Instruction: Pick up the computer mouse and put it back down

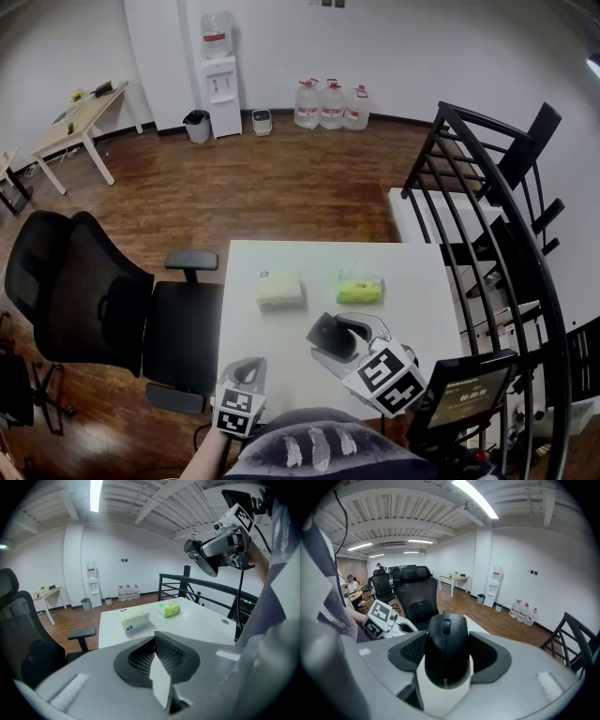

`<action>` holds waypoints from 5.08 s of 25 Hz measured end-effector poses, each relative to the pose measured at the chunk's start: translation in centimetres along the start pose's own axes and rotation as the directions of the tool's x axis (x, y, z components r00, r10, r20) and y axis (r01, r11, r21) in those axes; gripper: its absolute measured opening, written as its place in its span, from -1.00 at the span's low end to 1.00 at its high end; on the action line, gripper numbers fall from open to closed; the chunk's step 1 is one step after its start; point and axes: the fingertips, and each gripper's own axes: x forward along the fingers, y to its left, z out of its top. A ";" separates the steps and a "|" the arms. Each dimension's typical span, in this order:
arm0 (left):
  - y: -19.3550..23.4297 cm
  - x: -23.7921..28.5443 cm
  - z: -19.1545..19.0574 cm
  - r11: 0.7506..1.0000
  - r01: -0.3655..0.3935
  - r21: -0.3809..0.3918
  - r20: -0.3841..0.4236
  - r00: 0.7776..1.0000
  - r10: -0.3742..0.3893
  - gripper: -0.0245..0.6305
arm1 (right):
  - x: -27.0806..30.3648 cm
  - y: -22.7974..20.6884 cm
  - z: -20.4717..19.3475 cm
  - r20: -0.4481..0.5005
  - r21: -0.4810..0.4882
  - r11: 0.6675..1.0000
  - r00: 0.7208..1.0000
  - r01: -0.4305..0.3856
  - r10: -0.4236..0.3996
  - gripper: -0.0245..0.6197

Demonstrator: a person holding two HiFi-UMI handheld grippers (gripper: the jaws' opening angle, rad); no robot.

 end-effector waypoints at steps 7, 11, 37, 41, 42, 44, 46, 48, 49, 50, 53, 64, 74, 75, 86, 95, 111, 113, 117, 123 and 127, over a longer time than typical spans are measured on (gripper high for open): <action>0.1 0.0 0.2 1.000 0.004 -0.001 -0.008 1.000 -0.004 -0.88 | 0.2 -0.1 0.6 -0.012 -0.020 1.000 1.000 -0.005 0.005 -0.02; -0.1 0.1 -0.3 1.000 0.005 -0.003 -0.009 1.000 -0.005 -0.88 | 0.3 0.1 0.2 -0.016 -0.031 1.000 1.000 -0.006 0.005 -0.02; -0.6 0.2 -0.9 0.999 0.046 -0.005 -0.035 0.998 -0.046 -0.88 | 4.5 -4.8 -4.2 -0.082 0.137 0.982 0.990 0.128 -0.117 -0.02; -0.7 0.1 -1.2 0.999 0.044 -0.011 -0.039 0.998 -0.045 -0.88 | 6.3 -5.9 -6.4 -0.120 0.183 0.971 0.984 0.154 -0.133 -0.02; -0.8 0.2 -1.3 0.999 0.046 -0.012 -0.043 0.998 -0.046 -0.88 | 6.8 -6.1 -7.1 -0.133 0.196 0.968 0.982 0.157 -0.132 -0.02; -0.9 0.4 -1.5 0.999 0.051 -0.013 -0.050 0.997 -0.052 -0.88 | 7.9 -6.4 -8.5 -0.165 0.218 0.962 0.978 0.164 -0.129 -0.02; -1.1 0.5 -1.6 0.998 0.055 -0.015 -0.053 0.997 -0.055 -0.88 | 8.9 -6.6 -9.9 -0.196 0.227 0.959 0.973 0.169 -0.125 -0.02; -1.1 0.5 -1.5 0.998 0.053 -0.017 -0.052 0.997 -0.054 -0.88 | 9.5 -6.6 -10.9 -0.216 0.236 0.957 0.969 0.169 -0.118 -0.02; -1.1 0.4 -1.6 0.999 0.051 -0.018 -0.053 0.997 -0.052 -0.88 | 9.8 -6.6 -11.3 -0.226 0.243 0.955 0.968 0.169 -0.114 -0.02; -1.1 0.4 -1.6 0.999 0.049 -0.020 -0.056 0.997 -0.050 -0.88 | 10.2 -6.7 -11.8 -0.236 0.252 0.953 0.966 0.168 -0.108 -0.02; -0.8 0.5 -2.2 0.999 0.047 -0.025 -0.065 0.997 -0.048 -0.88 | 11.9 -6.5 -13.5 -0.268 0.277 0.947 0.959 0.163 -0.087 -0.02; 0.6 0.2 -3.2 0.999 0.035 -0.030 -0.080 0.996 -0.037 -0.88 | 17.0 -5.6 -18.1 -0.359 0.324 0.929 0.932 0.177 -0.052 -0.02; 0.9 0.2 -3.7 0.999 0.029 -0.037 -0.094 0.995 -0.033 -0.88 | 18.8 -4.0 -21.9 -0.424 0.408 0.897 0.905 0.167 0.024 -0.02; 0.8 0.2 -3.7 0.999 0.031 -0.038 -0.095 0.995 -0.034 -0.88 | 19.0 -4.0 -22.1 -0.427 0.408 0.897 0.904 0.169 0.024 -0.02; 0.8 0.5 -3.7 0.999 0.031 -0.039 -0.100 0.994 -0.035 -0.88 | 19.4 -4.6 -24.7 -0.498 0.366 0.900 0.867 0.236 -0.025 -0.02; 1.2 0.2 -4.2 0.999 0.035 -0.036 -0.104 0.994 -0.039 -0.88 | 20.7 -4.3 -24.9 -0.495 0.340 0.909 0.868 0.241 -0.044 -0.02; 0.5 0.6 -3.1 0.999 0.031 -0.019 -0.093 0.995 -0.033 -0.88 | 17.2 -4.7 -22.0 -0.383 0.409 0.896 0.924 0.171 -0.002 0.27; 0.3 0.6 -3.0 0.999 0.037 -0.015 -0.091 0.995 -0.039 -0.88 | 16.2 -5.4 -21.0 -0.353 0.399 0.900 0.935 0.175 -0.025 0.27; 0.0 0.6 -2.7 0.999 0.047 -0.008 -0.084 0.995 -0.047 -0.88 | 14.4 -5.4 -18.0 -0.264 0.409 0.904 0.964 0.121 -0.009 0.23; -0.4 0.6 -2.6 0.999 0.049 -0.003 -0.083 0.995 -0.050 -0.88 | 11.1 -5.8 -14.4 -0.157 0.394 0.914 0.987 0.103 -0.043 -0.91; -0.4 0.6 -2.7 0.999 0.050 -0.005 -0.081 0.995 -0.050 -0.88 | 9.9 -5.9 -13.7 -0.143 0.353 0.925 0.985 0.142 -0.096 -0.91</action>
